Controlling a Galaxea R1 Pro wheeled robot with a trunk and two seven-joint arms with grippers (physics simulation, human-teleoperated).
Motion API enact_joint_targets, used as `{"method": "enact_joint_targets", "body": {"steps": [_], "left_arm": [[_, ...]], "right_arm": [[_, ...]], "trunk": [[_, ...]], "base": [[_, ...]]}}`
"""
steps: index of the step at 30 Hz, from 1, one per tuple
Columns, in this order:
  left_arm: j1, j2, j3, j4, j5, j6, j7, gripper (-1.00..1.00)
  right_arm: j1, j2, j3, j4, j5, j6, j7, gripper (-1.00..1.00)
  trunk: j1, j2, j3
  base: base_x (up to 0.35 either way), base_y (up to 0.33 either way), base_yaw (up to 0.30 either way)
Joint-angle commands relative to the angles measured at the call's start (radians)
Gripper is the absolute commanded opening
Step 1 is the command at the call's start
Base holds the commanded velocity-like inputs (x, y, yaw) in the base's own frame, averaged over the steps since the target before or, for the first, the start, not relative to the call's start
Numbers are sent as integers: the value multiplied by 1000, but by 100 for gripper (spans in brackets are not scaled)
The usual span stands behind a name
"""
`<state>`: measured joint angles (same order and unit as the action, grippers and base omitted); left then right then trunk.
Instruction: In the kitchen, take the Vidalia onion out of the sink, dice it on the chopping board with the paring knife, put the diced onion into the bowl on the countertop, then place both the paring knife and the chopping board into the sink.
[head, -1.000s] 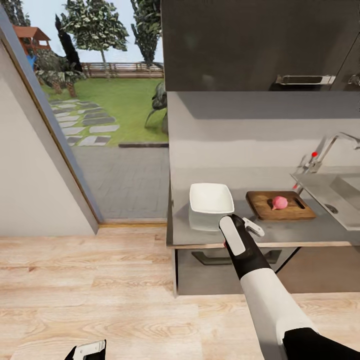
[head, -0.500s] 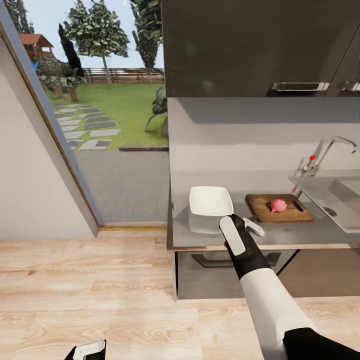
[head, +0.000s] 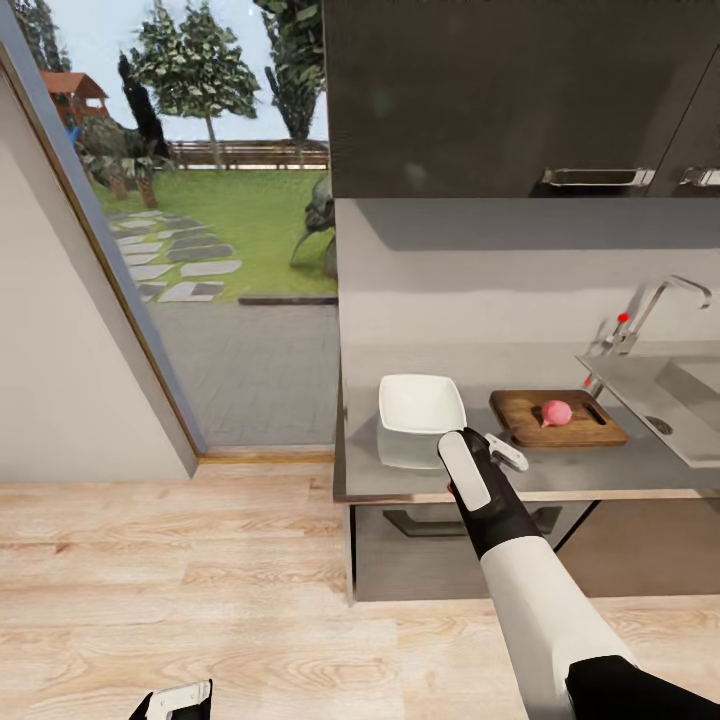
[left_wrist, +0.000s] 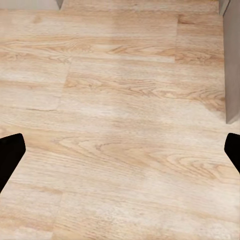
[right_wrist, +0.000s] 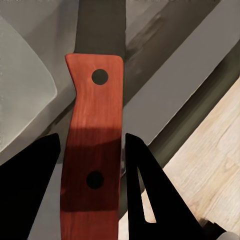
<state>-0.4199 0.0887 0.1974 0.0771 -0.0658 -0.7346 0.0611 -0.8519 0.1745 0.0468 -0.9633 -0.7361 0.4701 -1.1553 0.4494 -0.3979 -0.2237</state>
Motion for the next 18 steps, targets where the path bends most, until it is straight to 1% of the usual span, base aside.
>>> {"method": "enact_joint_targets", "body": {"steps": [1,6,8,11,13,18], "left_arm": [[-2,0,2,4,-7,-6,7,100],[-2,0,2,4,-7,-6,6,100],[-2,0,2,4,-7,-6,6,100],[-2,0,2,4,-7,-6,6,100],[-2,0,2,4,-7,-6,7,100],[-2,0,2,4,-7,-6,7,100]], "right_arm": [[-1,0,1,-2,-2,10,-7,-100],[-1,0,0,-5,0,11,-9,-100],[-1,0,0,-11,9,12,-9,-100],[-1,0,0,-40,45,15,-7,-100],[-1,0,1,-71,85,17,-7,-100],[-1,0,1,-145,150,33,-9,-100]], "trunk": [[1,-2,-2],[1,-2,-2],[1,-2,-2],[1,-2,-2],[1,-2,-2],[1,-2,-2]], "base": [[0,0,0],[0,0,0],[0,0,0],[0,0,0],[0,0,0],[0,0,0]]}}
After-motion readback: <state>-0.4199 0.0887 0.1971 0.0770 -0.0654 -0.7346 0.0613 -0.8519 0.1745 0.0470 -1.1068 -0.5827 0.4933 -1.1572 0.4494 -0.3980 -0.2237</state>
